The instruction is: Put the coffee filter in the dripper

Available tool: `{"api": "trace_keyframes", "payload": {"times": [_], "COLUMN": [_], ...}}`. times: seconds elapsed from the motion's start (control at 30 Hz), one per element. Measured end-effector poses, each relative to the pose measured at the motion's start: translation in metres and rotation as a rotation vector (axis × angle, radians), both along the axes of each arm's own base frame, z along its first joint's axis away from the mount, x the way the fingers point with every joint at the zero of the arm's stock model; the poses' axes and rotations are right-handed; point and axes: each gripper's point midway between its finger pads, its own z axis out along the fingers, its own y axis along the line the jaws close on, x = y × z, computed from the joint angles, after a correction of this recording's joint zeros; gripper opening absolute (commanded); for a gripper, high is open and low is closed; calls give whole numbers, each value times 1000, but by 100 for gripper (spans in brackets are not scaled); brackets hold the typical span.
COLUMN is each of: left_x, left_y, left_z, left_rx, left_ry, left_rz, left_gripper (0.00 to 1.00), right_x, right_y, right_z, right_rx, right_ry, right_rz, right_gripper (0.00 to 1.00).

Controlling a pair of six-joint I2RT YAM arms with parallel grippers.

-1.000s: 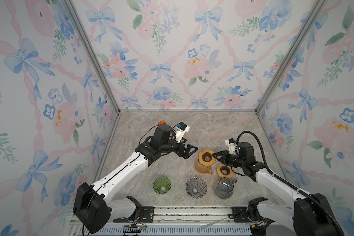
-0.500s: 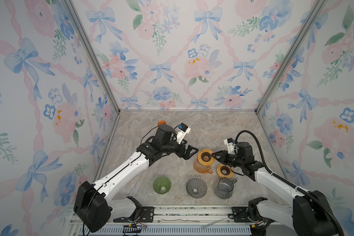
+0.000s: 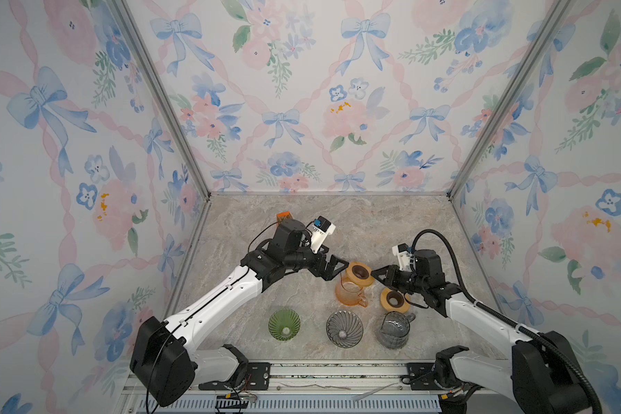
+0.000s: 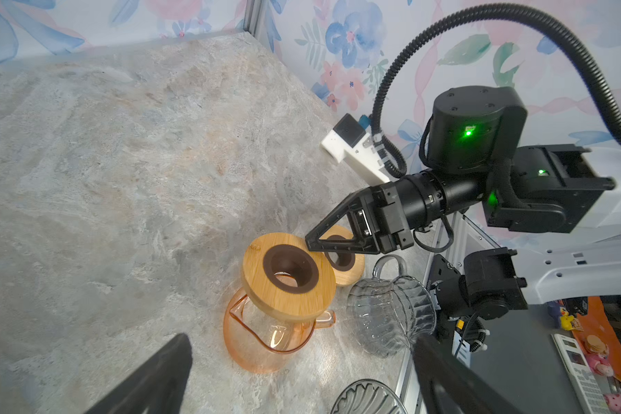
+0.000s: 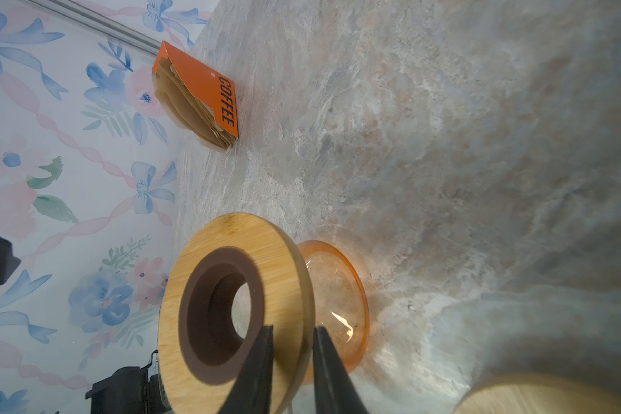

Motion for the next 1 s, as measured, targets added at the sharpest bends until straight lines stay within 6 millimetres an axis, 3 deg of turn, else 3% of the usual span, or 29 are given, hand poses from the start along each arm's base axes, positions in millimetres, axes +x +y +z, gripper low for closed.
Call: {"api": "trace_keyframes", "payload": {"times": [0.2,0.3,0.57,0.73,0.87,1.0], "left_x": [3,3,-1,-3,-8,-12], "left_y": [-4,-8,-5,-4,-2,1], "left_z": [-9,-23,-93,-103,-113,-110], "left_rx": [46,75,181,162,148,127], "left_ry": [11,56,257,304,328,324], "left_rz": [44,82,194,226,233,236], "left_gripper": [98,98,98,98,98,98], "right_x": [-4,-7,-8,-1,7,10], "right_y": [3,6,5,-5,-10,-13], "right_z": [-2,-1,-1,1,15,22], "right_rx": [-4,-7,-35,-128,-188,-201], "right_ry": [11,7,0,-16,-53,-71], "right_rz": [13,26,25,-9,-1,11], "right_gripper": [23,23,25,31,36,39]}}
